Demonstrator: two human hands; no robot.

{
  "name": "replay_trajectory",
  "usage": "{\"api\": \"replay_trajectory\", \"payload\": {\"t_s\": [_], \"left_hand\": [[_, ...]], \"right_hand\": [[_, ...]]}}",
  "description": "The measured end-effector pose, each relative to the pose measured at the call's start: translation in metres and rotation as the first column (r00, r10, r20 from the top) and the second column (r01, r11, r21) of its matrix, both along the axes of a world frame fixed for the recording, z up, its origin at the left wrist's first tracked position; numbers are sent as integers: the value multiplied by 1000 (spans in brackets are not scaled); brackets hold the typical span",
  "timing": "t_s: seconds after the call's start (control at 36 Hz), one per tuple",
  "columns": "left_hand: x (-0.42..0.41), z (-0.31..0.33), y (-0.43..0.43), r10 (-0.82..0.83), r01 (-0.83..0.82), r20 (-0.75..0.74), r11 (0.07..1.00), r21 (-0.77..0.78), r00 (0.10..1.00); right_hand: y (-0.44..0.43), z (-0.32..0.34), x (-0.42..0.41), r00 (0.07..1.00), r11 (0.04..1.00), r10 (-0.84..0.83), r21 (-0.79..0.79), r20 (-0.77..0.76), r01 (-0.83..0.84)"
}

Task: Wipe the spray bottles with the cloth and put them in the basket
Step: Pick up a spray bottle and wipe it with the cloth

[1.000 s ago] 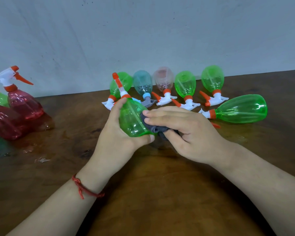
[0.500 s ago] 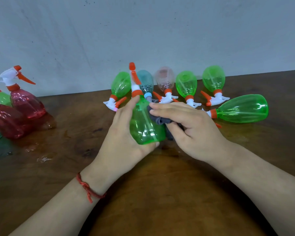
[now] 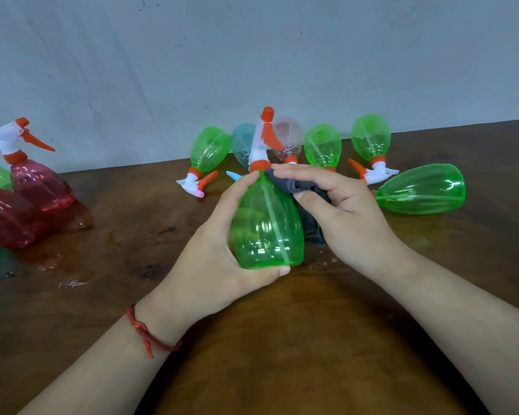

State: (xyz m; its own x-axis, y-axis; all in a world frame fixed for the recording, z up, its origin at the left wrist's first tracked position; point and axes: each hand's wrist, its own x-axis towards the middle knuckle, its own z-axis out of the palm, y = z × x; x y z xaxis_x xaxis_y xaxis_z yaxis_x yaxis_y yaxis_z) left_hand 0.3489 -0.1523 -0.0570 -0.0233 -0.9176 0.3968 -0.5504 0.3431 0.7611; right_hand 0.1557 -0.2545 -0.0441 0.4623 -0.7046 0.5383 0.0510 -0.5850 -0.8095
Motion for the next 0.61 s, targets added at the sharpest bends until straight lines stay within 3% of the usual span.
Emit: {"api": "replay_trajectory", "payload": {"t_s": [0.17,0.28,0.61], "left_hand": [[4,-5,-7,21,0,195,994,-106,981],[4,-6,-9,40,-4,240,989,-149,970],[9,-12,-13,212,-212,-51,977,0,976]], "right_hand": [[-1,-4,3,995,987,-84,-144,-48,76],[0,-7,3,988,965,-128,-242,-90,103],[5,-6,1,968,862,-118,-507,-223,-11]]}}
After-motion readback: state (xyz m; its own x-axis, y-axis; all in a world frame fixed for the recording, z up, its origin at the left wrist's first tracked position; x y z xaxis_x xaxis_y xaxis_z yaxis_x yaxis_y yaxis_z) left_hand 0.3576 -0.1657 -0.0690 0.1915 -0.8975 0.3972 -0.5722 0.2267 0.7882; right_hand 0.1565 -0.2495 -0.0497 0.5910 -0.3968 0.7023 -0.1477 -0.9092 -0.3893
